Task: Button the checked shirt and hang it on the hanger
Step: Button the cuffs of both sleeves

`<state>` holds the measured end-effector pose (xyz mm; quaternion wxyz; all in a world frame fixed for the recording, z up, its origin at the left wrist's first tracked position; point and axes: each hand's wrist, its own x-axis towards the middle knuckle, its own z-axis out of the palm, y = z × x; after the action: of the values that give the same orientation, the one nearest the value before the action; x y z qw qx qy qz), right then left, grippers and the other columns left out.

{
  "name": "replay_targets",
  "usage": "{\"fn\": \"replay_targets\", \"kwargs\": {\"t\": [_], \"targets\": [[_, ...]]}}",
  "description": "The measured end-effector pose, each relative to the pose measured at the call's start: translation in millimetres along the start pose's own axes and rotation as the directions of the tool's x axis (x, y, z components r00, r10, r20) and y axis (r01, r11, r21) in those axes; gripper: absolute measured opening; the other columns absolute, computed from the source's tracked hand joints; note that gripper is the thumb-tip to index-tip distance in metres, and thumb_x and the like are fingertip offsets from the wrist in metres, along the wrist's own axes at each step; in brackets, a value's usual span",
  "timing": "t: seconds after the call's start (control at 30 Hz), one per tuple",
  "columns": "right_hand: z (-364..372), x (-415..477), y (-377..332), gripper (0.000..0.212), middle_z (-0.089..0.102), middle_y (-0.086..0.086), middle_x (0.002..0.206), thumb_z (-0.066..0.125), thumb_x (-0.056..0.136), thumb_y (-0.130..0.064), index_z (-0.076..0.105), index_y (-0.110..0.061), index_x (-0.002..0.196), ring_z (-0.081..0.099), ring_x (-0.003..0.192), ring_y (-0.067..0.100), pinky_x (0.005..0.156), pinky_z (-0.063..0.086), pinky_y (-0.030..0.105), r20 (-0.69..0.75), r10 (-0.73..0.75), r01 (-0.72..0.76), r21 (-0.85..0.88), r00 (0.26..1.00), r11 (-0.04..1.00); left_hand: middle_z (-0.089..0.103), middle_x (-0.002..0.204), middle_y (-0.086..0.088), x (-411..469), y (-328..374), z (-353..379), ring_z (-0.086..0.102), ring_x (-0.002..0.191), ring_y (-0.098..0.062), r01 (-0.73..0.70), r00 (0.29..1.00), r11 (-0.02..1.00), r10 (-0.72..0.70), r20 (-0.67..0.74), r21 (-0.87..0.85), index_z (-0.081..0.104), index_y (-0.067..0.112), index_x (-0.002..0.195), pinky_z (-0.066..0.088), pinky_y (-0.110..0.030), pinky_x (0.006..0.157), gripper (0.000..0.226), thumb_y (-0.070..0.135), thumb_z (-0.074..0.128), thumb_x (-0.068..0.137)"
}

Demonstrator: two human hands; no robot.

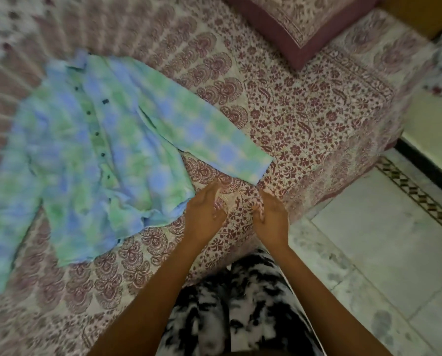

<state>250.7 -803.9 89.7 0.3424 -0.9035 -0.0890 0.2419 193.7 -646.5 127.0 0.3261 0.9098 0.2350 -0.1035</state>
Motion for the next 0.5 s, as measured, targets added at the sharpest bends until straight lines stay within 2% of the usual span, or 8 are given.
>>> {"fn": "replay_targets", "kwargs": {"t": [0.1,0.2,0.27,0.37,0.5], "targets": [[0,-8,-15,0.051,0.048,0.017,0.137,0.045,0.087,-0.017,0.040,-0.008,0.137,0.044,0.127,0.032,0.104,0.039,0.050,0.015,-0.055,0.055,-0.017,0.998,0.998,0.050,0.137,-0.013,-14,-8,-11,0.047,0.127,-0.029,0.039,0.999,0.999,-0.038,-0.013,0.028,0.043,0.013,0.136,0.040,-0.045,0.105,0.062,0.029,0.051,0.076],[6,-21,-41,0.051,0.040,0.014,0.144,0.048,0.091,-0.015,0.035,-0.009,0.140,0.035,0.135,0.029,0.111,0.030,0.043,0.067,-0.109,0.113,-0.065,0.992,0.991,0.047,0.140,-0.012,-32,-23,-32,0.044,0.130,-0.029,0.094,0.994,0.996,-0.094,-0.061,-0.002,0.041,0.015,0.137,0.038,-0.045,0.107,0.063,0.032,0.050,0.077],[9,-26,-55,0.050,0.040,0.013,0.144,0.048,0.091,-0.015,0.035,-0.007,0.139,0.034,0.135,0.028,0.111,0.028,0.040,0.074,-0.131,0.137,-0.079,0.989,0.987,0.044,0.142,-0.012,-41,-30,-45,0.041,0.132,-0.028,0.120,0.988,0.993,-0.121,-0.091,-0.021,0.038,0.016,0.139,0.034,-0.044,0.110,0.066,0.034,0.046,0.076],[22,-37,-84,0.050,0.044,0.014,0.141,0.046,0.090,-0.019,0.038,-0.007,0.138,0.039,0.132,0.030,0.109,0.032,0.042,0.071,-0.201,0.208,-0.102,0.977,0.973,0.047,0.140,-0.011,-57,-55,-65,0.042,0.131,-0.028,0.118,0.977,0.991,-0.127,-0.168,-0.067,0.042,0.015,0.137,0.035,-0.045,0.109,0.062,0.037,0.040,0.079],[52,-59,-122,0.050,0.049,0.013,0.137,0.043,0.088,-0.025,0.042,-0.009,0.135,0.045,0.127,0.030,0.105,0.036,0.044,0.043,-0.280,0.284,-0.132,0.959,0.950,0.044,0.143,-0.008,-79,-99,-89,0.038,0.135,-0.025,0.114,0.969,0.989,-0.132,-0.209,-0.097,0.042,0.018,0.137,0.031,-0.041,0.112,0.056,0.035,0.044,0.084]]}}
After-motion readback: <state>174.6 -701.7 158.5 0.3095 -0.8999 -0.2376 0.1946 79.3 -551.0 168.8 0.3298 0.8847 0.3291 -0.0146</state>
